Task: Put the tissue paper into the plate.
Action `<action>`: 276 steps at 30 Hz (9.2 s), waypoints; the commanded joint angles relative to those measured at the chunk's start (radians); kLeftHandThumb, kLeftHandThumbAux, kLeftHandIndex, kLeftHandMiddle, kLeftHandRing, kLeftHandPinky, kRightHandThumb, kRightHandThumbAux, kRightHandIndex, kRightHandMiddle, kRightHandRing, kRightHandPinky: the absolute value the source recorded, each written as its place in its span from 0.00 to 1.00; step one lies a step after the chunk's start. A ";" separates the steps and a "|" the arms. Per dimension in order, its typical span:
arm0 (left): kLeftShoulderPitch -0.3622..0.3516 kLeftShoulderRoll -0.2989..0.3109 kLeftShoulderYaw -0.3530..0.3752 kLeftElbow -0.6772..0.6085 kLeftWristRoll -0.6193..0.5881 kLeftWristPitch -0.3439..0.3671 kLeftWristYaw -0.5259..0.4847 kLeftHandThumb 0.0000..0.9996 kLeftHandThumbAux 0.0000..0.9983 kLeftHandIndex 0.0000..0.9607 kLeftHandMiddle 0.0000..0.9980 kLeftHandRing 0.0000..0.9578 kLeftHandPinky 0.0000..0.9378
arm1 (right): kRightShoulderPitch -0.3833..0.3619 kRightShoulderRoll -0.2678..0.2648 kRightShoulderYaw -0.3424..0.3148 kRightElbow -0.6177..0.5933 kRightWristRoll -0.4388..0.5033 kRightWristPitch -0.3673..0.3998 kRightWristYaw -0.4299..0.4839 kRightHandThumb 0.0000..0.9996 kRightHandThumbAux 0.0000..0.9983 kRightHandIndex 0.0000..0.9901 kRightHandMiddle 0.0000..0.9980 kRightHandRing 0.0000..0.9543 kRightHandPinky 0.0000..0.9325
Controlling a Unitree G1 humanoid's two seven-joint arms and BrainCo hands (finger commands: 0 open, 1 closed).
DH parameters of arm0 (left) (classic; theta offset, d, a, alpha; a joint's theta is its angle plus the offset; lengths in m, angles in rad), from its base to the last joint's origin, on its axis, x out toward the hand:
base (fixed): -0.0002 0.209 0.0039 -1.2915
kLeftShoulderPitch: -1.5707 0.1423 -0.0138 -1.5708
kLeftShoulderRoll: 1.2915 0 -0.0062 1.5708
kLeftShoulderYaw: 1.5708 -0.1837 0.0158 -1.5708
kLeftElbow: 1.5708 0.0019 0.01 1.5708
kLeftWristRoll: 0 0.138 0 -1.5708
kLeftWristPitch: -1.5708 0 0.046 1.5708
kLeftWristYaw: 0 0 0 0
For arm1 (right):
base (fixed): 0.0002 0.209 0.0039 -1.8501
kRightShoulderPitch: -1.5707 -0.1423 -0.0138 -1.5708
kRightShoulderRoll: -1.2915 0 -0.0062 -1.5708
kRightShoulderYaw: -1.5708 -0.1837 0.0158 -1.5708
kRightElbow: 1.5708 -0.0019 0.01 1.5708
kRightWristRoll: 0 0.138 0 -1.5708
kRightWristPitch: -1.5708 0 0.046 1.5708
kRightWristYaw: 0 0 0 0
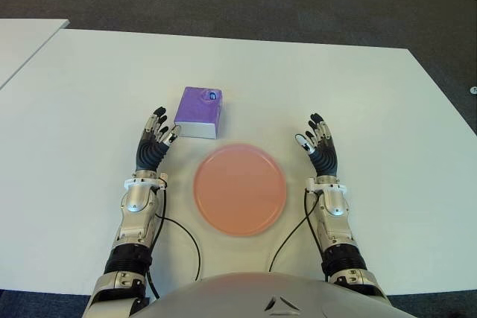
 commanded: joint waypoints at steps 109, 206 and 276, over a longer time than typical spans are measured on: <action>-0.777 0.611 -0.653 0.571 0.919 -0.184 0.259 0.09 0.31 0.00 0.00 0.00 0.00 | -0.039 0.001 -0.004 0.221 0.005 -0.031 0.009 0.03 0.52 0.00 0.00 0.00 0.00; -0.627 0.653 -0.607 0.256 0.734 -0.272 0.062 0.11 0.35 0.00 0.00 0.00 0.00 | -0.058 -0.046 0.026 0.294 -0.025 -0.043 0.011 0.00 0.51 0.00 0.00 0.00 0.00; -0.832 0.536 -0.758 0.638 0.992 -0.150 0.599 0.09 0.35 0.00 0.00 0.00 0.00 | -0.054 -0.045 0.017 0.328 0.013 -0.078 0.077 0.00 0.60 0.00 0.00 0.00 0.00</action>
